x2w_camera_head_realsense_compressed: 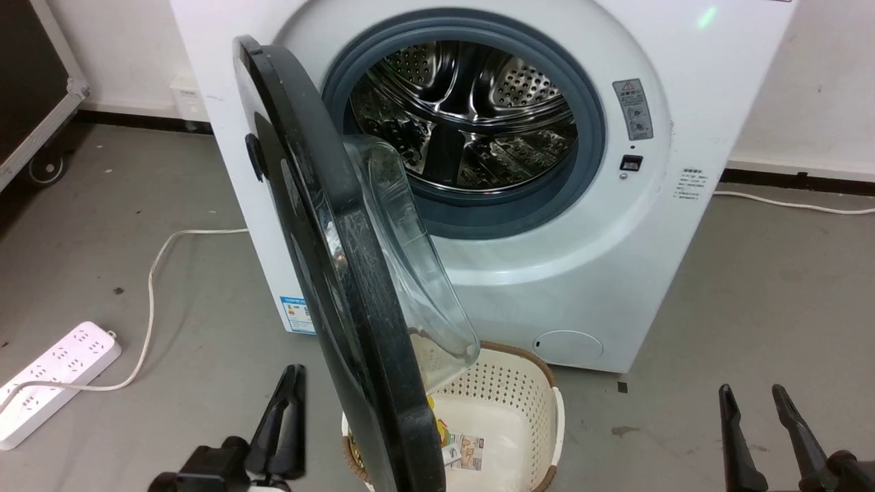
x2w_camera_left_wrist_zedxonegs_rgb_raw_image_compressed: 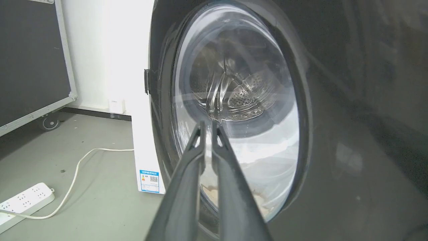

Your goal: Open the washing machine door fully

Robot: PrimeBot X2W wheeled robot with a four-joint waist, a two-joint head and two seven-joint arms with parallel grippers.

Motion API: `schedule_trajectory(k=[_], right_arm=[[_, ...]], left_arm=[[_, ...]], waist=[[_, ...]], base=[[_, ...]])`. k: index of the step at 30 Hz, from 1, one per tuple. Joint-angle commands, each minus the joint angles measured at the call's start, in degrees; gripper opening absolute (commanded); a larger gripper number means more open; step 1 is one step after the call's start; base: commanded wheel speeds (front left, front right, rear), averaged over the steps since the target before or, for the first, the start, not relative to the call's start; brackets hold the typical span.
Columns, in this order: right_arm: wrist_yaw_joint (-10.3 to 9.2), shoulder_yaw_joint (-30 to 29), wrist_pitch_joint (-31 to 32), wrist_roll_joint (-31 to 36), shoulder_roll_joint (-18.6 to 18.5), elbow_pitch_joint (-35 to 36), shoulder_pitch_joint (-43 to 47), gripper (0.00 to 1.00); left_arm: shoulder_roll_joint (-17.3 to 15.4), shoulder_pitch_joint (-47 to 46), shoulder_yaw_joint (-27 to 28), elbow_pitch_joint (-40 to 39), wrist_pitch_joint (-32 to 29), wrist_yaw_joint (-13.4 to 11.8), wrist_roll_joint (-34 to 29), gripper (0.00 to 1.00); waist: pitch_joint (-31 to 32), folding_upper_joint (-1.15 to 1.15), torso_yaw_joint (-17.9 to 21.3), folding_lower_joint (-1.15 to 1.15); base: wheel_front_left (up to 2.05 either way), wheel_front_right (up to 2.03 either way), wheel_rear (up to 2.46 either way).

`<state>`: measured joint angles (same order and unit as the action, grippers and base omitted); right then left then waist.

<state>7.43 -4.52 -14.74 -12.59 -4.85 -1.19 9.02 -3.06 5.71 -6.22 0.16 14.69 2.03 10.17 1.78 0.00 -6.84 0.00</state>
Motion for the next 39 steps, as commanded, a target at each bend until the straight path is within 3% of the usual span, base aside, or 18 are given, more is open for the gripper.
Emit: schedule_trajectory(k=[1, 9, 16, 23, 29, 39], right_arm=[[0.06, 0.02, -0.23, -0.48, 0.24, -0.01, -0.64, 1.0], [0.06, -0.33, -0.25, -1.11, 0.37, 0.44, -0.92, 1.0], [0.06, -0.72, -0.25, -1.1, 0.75, 0.8, -0.7, 1.0], [0.06, -0.72, -0.26, -1.42, 1.15, -0.02, -0.89, 1.0], [0.06, -1.29, -0.26, -1.63, 1.37, -0.68, -1.23, 1.0], [0.06, -1.56, -0.26, -2.28, 1.74, -1.57, -1.75, 1.0]], left_arm=[[0.0, 0.25, 0.52, -1.07, 0.3, -0.25, -0.17, 0.0], [0.16, -3.2, 4.87, -13.79, 0.3, -4.45, 3.73, 0.0], [0.17, -7.3, 2.67, -27.67, 0.3, -6.54, 2.19, 0.0], [0.17, -7.27, -4.82, -30.32, 0.3, -3.03, -2.15, 0.0], [0.01, -4.77, -13.02, -27.08, -2.07, -0.33, -3.84, 0.0], [-0.39, -0.93, -23.93, -16.34, -9.21, 3.4, 0.76, 0.0]], waist=[[-0.02, 0.0, -0.18, 0.0], [0.0, 0.0, -1.2, 0.0], [-0.15, 0.0, -2.37, 0.0], [-0.5, 0.0, -3.43, 0.0], [-0.68, 0.0, -4.57, 0.0], [-0.64, 0.0, -6.31, 0.0]], base=[[0.0, 0.0, 0.0], [0.0, 0.0, 0.0], [0.0, 0.0, 0.0], [0.0, 0.0, 0.0], [0.0, 0.0, 0.0], [0.0, 0.0, 0.0]])
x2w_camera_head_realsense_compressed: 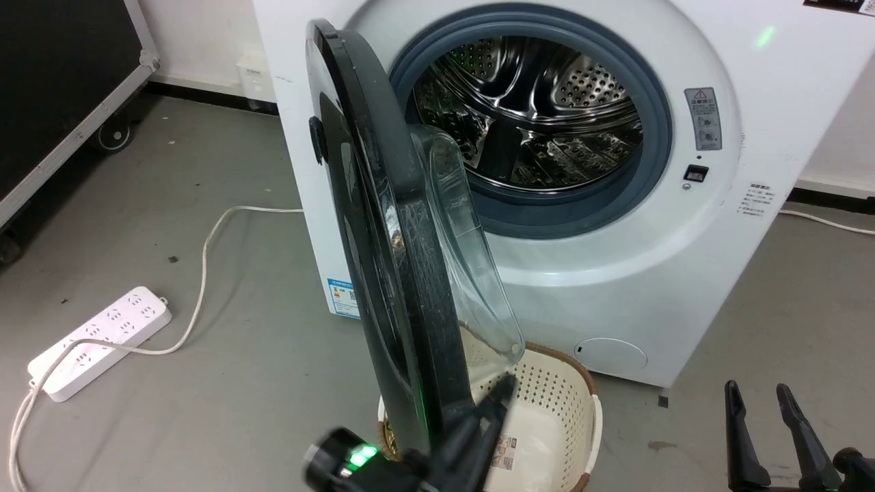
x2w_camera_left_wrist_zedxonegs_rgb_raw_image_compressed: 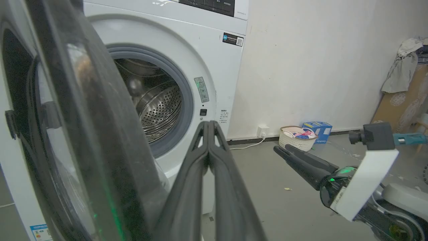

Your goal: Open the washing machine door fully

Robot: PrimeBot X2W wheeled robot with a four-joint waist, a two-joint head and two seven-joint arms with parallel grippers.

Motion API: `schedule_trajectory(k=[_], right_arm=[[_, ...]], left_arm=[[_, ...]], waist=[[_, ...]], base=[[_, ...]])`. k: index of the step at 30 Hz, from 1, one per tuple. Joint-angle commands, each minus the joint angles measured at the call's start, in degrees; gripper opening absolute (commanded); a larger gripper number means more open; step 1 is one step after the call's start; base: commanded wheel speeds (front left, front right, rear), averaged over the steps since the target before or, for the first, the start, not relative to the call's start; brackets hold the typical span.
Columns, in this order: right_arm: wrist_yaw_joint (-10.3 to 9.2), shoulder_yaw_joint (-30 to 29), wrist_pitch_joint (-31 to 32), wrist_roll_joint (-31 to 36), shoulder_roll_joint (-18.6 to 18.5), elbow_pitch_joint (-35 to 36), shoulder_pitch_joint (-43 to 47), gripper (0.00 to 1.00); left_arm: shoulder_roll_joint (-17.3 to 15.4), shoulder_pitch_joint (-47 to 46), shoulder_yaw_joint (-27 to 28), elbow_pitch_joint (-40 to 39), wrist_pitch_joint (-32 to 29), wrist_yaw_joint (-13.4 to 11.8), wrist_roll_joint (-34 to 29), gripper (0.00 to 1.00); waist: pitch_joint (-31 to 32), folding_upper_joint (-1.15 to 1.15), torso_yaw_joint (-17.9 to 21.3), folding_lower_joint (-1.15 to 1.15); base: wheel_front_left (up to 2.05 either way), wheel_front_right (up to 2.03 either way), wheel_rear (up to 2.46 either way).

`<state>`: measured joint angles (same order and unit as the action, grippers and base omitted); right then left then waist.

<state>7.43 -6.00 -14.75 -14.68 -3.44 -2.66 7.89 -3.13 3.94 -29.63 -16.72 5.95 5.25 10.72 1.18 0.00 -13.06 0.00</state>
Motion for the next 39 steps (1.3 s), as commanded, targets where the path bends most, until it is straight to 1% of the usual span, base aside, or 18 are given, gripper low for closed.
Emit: schedule_trajectory(k=[1, 5, 8, 11, 15, 17, 19, 20, 21, 22, 24, 25, 26, 28, 33, 34, 35, 39], right_arm=[[0.06, -0.07, -0.25, -0.2, 0.35, -0.14, -0.62, 1.0], [0.06, 0.03, -0.25, -0.34, 0.42, -0.23, -0.68, 1.0], [0.06, -0.05, -0.25, -0.39, 0.46, -0.17, -0.69, 1.0], [0.06, -0.33, -0.25, -0.59, 0.49, -0.14, -0.44, 1.0], [0.06, -0.45, -0.25, -0.76, 0.51, -0.33, -0.18, 1.0], [0.06, -0.46, -0.25, -0.92, 0.52, -0.43, -0.11, 1.0], [0.06, -0.51, -0.25, -1.07, 0.54, -0.46, -0.06, 1.0], [0.06, -0.51, -0.25, -1.07, 0.54, -0.46, -0.06, 1.0], [0.06, -0.54, -0.25, -1.19, 0.54, -0.55, -0.02, 1.0], [0.06, -0.54, -0.25, -1.19, 0.54, -0.55, -0.02, 1.0], [0.06, -0.29, -0.25, -1.49, 0.55, -0.74, -0.08, 1.0], [0.06, -0.29, -0.25, -1.49, 0.55, -0.74, -0.08, 1.0], [0.06, -0.22, -0.25, -1.63, 0.55, -0.84, -0.07, 1.0], [0.06, -0.31, -0.25, -1.7, 0.55, -0.85, -0.01, 1.0], [0.06, 1.82, -0.25, -0.97, 0.56, -1.44, -1.67, 1.0], [0.06, 2.68, -0.25, -0.79, 0.38, -2.01, -2.69, 1.0], [0.06, 2.68, -0.25, -0.79, 0.38, -2.01, -2.69, 1.0], [0.06, 3.96, -0.25, -0.8, -0.61, -3.1, -4.42, 1.0]], left_arm=[[-0.41, 0.85, -1.29, 1.42, -1.2, 0.38, 0.47, 0.0], [-1.08, 0.68, -2.98, 5.35, -4.7, 0.59, 0.57, 0.0], [-1.16, 0.82, -2.24, 7.71, -6.55, -0.73, 0.65, 0.0], [-1.21, 0.93, -0.84, 8.89, -6.55, -2.29, 0.74, 0.0], [-1.51, 1.17, 0.17, 9.48, -6.15, -3.18, 0.93, 0.0], [-1.85, 1.29, 0.55, 9.72, -6.0, -3.4, 1.04, 0.0], [-2.21, 1.21, 0.7, 10.12, -5.94, -3.48, 1.11, 0.0], [-2.21, 1.21, 0.7, 10.12, -5.94, -3.48, 1.11, 0.0], [-2.19, 0.95, 0.58, 10.39, -5.83, -3.48, 1.18, 0.0], [-2.19, 0.95, 0.58, 10.39, -5.83, -3.48, 1.18, 0.0], [-2.06, 0.66, 0.65, 10.69, -5.58, -3.82, 1.37, 0.0], [-2.06, 0.66, 0.65, 10.69, -5.58, -3.82, 1.37, 0.0], [-2.03, 0.56, 0.93, 10.86, -5.37, -4.19, 1.49, 0.0], [-2.03, 0.49, 1.08, 10.9, -5.28, -4.36, 1.55, 0.0], [-2.34, 0.99, 3.91, 10.14, -3.75, -6.81, 1.96, 0.0], [-2.35, 1.25, 5.36, 9.77, -2.95, -7.95, 2.35, 0.0], [-2.35, 1.25, 5.36, 9.77, -2.95, -7.95, 2.35, 0.0], [-2.33, 1.56, 8.85, 9.33, -1.33, -10.32, 3.55, 0.0]], waist=[[-0.08, 0.0, -0.17, 0.0], [-0.27, 0.0, -0.47, 0.0], [-0.46, 0.0, -0.84, 0.0], [-0.59, 0.0, -1.78, 0.0], [-0.51, 0.0, -3.22, 0.0], [-0.39, 0.0, -4.51, 0.0], [-0.17, 0.0, -6.98, 0.0], [-0.17, 0.0, -6.98, 0.0], [-0.01, 0.0, -8.99, 0.0], [-0.01, 0.0, -8.99, 0.0], [0.07, 0.0, -12.01, 0.0], [0.07, 0.0, -12.01, 0.0], [0.08, 0.0, -14.06, 0.0], [0.07, 0.0, -15.21, 0.0], [-1.27, 0.0, -17.12, 0.0], [-1.81, 0.0, -17.44, 0.0], [-1.81, 0.0, -17.44, 0.0], [-2.89, 0.0, -17.8, 0.0]], base=[[0.0, 0.0, 0.0], [0.0, 0.0, 0.0], [0.0, 0.0, 0.0], [0.0, 0.0, 0.0], [0.0, 0.0, 0.0], [0.0, 0.0, 0.0], [0.0, 0.0, 0.0], [0.0, 0.0, 0.0], [0.0, 0.0, 0.0], [0.0, 0.0, 0.0], [0.0, 0.0, 0.0], [0.0, 0.0, 0.0], [0.0, 0.0, 0.0], [0.0, 0.0, 0.0], [0.0, 0.0, 0.0], [0.0, 0.0, 0.0], [0.0, 0.0, 0.0], [0.0, 0.0, 0.0]])
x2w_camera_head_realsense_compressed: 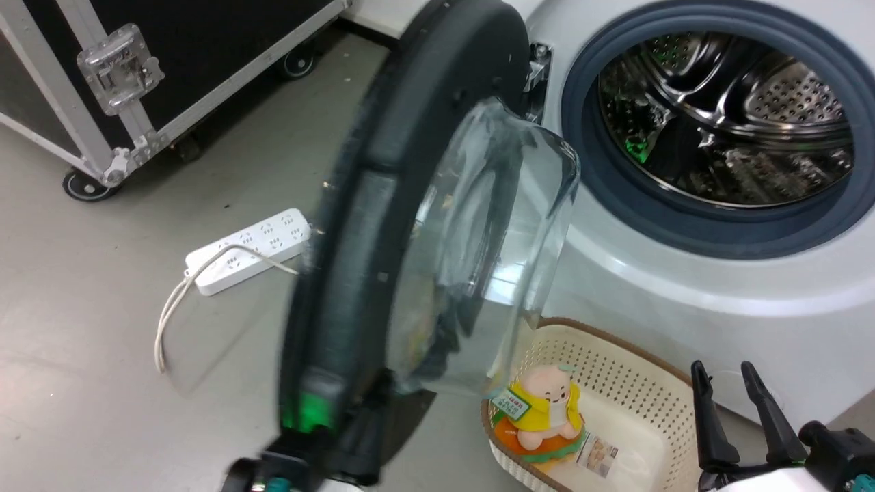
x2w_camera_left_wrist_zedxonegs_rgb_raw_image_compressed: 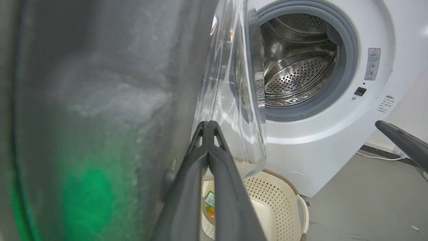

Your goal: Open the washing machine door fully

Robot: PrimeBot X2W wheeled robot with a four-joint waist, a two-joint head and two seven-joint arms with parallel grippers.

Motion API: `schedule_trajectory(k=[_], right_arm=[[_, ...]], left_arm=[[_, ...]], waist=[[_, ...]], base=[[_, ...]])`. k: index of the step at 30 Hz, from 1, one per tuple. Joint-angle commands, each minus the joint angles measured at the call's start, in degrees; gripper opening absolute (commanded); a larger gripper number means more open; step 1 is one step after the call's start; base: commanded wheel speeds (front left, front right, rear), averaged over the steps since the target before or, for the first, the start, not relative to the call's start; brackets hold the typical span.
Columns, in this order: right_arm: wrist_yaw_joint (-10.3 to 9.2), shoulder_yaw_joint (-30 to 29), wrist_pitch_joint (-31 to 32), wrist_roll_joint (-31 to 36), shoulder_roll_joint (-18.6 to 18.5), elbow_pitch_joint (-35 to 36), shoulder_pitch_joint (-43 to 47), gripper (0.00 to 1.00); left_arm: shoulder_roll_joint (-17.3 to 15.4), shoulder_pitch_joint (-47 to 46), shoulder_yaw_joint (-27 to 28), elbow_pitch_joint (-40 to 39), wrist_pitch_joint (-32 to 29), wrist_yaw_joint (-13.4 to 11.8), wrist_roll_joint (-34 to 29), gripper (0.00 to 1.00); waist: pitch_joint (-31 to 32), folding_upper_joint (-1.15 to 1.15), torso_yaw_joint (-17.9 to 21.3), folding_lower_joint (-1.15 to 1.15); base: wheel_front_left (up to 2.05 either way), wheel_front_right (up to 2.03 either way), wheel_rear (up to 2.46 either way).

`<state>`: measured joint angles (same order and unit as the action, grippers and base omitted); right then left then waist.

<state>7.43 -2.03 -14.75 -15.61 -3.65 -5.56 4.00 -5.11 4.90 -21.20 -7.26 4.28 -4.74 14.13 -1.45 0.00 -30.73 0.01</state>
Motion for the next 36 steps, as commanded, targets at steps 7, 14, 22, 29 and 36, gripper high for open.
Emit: schedule_trajectory(k=[7, 14, 22, 29, 36], right_arm=[[0.06, 0.67, -0.25, -0.03, -2.27, -0.76, -1.46, 1.0], [0.06, -1.35, 0.76, 0.66, -3.64, 1.49, 0.08, 1.0], [0.06, -3.33, 4.18, 1.91, -5.07, 7.13, 0.54, 1.0], [0.06, -4.36, 6.05, 1.76, -6.55, 10.06, -0.01, 1.0], [0.06, -4.85, 6.9, 1.66, -7.24, 11.48, -0.81, 1.0]], left_arm=[[-0.99, -0.61, 8.58, 0.63, 3.02, -3.45, 4.0, 0.0], [-4.4, -5.51, 16.56, 4.74, 4.36, -3.91, 7.68, 0.0], [-9.21, -13.84, 24.43, 13.59, 5.95, -3.09, 11.9, 0.0], [-13.51, -21.08, 29.07, 21.96, 7.24, -1.5, 14.77, 0.0], [-16.82, -27.06, 31.06, 29.62, 8.05, 0.15, 16.24, 0.0]], waist=[[-2.23, 0.0, -0.3, -0.01], [-5.38, 0.0, -0.31, -0.01], [-11.2, 0.0, 2.3, -0.01], [-14.69, 0.0, 4.48, -0.01], [-16.68, 0.0, 5.76, -0.01]], base=[[0.0, 0.0, 0.0], [0.0, 0.0, 0.0], [0.0, 0.0, 0.0], [0.0, 0.0, 0.0], [0.0, 0.0, 0.0]])
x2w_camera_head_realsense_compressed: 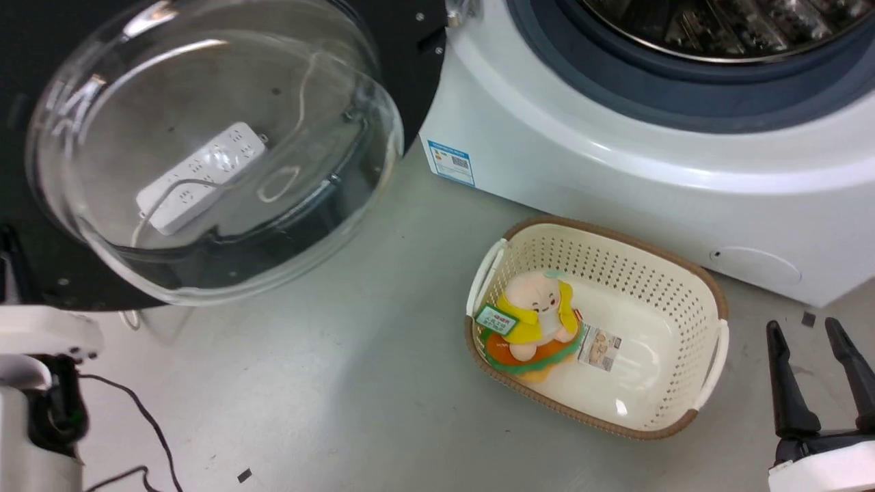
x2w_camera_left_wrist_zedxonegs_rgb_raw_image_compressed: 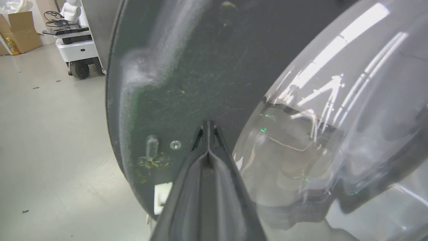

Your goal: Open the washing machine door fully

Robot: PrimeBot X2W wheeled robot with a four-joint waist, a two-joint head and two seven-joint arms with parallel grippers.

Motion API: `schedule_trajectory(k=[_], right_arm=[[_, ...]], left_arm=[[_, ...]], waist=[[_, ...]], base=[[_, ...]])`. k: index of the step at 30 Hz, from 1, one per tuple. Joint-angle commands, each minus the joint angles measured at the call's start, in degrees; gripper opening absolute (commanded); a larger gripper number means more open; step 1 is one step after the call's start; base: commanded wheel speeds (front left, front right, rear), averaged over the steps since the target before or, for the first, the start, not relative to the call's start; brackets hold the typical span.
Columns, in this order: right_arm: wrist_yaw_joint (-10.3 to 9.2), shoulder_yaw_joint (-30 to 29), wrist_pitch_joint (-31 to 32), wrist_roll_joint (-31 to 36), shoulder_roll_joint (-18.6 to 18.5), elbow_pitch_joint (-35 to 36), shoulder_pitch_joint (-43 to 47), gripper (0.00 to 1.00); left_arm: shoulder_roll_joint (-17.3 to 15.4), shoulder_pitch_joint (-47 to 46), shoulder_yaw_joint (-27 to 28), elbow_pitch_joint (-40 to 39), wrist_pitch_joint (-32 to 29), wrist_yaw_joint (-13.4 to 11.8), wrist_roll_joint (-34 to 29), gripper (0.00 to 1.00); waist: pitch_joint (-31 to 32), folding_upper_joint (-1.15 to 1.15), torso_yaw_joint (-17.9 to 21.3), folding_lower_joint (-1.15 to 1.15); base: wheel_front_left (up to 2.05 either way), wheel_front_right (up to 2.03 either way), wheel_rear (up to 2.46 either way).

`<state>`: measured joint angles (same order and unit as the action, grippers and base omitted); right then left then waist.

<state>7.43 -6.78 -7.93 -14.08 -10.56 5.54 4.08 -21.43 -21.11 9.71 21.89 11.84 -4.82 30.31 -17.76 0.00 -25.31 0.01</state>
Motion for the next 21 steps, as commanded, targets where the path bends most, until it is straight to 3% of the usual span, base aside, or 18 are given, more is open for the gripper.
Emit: schedule_trajectory(k=[1, 7, 12, 19, 20, 21], right_arm=[[0.06, -0.17, 0.14, 0.12, -0.36, 0.46, -0.97, 1.0], [0.06, -0.19, -0.24, 0.06, 0.15, -0.23, -1.15, 1.0], [0.06, 0.14, -1.58, -0.21, 1.29, -1.85, -1.17, 1.0], [0.06, 0.53, -3.99, -0.56, 3.24, -4.22, -1.21, 1.0], [0.06, 0.98, -5.45, -0.55, 4.51, -5.19, -1.48, 1.0], [0.06, 1.14, -5.69, -0.43, 4.72, -5.25, -1.52, 1.0]], left_arm=[[-0.81, -1.7, 0.21, 1.46, 0.67, 0.45, 0.1, 0.0], [-1.49, -3.45, -0.05, 5.46, 1.88, 1.21, -0.62, 0.0], [-1.12, -2.02, -1.23, 4.25, 2.64, 1.34, -2.67, 0.0], [1.59, 2.75, -3.93, -6.77, 3.05, 1.84, -5.65, 0.0], [5.32, 8.0, -8.68, -15.33, 1.86, 1.2, -7.5, 0.0], [5.95, 9.04, -9.48, -16.61, 1.46, 1.0, -7.69, 0.0]], waist=[[-0.51, 0.0, 0.44, -0.01], [0.43, 0.0, 1.08, -0.01], [3.36, 0.0, 1.6, -0.01], [9.08, 0.0, 3.26, -0.01], [12.51, 0.0, 6.15, -0.01], [13.11, 0.0, 6.9, -0.01]], base=[[0.0, 0.0, 0.0], [0.0, 0.0, 0.0], [0.0, 0.0, 0.0], [0.0, 0.0, 0.0], [0.0, 0.0, 0.0], [0.0, 0.0, 0.0]])
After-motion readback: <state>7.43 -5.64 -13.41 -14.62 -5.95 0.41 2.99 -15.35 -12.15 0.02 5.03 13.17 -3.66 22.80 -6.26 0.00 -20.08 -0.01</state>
